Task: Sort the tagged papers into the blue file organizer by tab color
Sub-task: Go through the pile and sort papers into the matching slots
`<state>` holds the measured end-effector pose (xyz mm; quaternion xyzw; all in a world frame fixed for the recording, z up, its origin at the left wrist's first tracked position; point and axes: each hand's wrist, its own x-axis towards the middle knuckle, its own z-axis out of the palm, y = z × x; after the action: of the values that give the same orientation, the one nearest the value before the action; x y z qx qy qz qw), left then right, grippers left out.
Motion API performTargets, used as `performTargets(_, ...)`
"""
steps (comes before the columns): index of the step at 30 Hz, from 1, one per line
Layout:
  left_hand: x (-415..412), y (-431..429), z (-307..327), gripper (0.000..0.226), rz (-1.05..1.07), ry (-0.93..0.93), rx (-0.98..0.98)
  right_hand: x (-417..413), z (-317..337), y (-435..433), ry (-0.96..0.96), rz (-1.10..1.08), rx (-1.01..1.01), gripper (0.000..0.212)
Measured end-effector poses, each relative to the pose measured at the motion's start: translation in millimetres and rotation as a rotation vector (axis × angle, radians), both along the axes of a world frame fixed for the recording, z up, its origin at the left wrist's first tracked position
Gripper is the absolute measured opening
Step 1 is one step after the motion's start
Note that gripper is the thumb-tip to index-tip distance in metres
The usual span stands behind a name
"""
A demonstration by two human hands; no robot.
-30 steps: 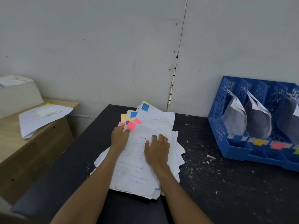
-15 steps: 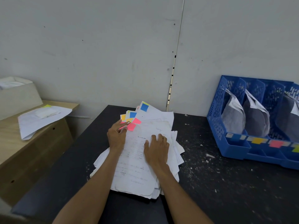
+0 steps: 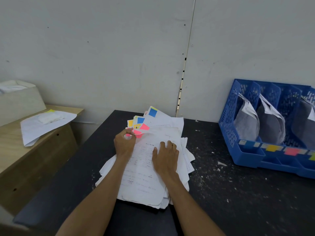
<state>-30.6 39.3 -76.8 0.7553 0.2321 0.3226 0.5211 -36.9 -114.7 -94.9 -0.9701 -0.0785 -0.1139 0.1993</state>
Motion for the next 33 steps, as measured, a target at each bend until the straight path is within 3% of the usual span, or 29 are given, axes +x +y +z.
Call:
performTargets(3,-2.3,-1.8,0.6,0.006,-0.026,-0.003,0.014,0.0,0.0,0.2,0.003,-0.001,-0.001,0.047)
performTargets(8,-2.9,0.4,3.4,0.01,-0.023,-0.041,0.022,-2.7,1.8,-0.4,-0.004,0.002,0.062,0.05)
performTargets(13,-0.8,2.7,19.0,0.004,-0.027,-0.124,-0.068,-7.6,11.4,-3.1,-0.044,-0.06,0.329,0.085)
performTargets(16,3.7,-0.9,42.8,0.007,-0.044,-0.228,-0.142,-10.3,24.9,-14.3,-0.064,-0.143,0.664,0.105)
performTargets(19,11.0,-10.1,72.9,0.011,-0.08,-0.327,-0.273,-3.8,40.3,-36.8,0.064,-0.054,1.011,0.084)
performTargets(22,22.2,-32.6,100.7,0.014,-0.122,-0.372,-0.264,1.7,58.0,-68.0,0.157,0.086,1.131,0.036)
performTargets(24,32.9,-57.6,115.4,0.015,-0.162,-0.383,-0.255,0.1,74.8,-93.2,0.144,0.146,1.179,0.018)
performTargets(28,59.3,-127.6,133.2,0.031,-0.235,-0.442,-0.145,6.0,106.3,-148.1,-0.07,0.063,1.158,0.012)
performTargets(33,67.9,-246.1,150.5,0.088,-0.379,-0.305,-0.012,8.4,137.6,-221.8,-0.394,-0.064,1.033,0.013)
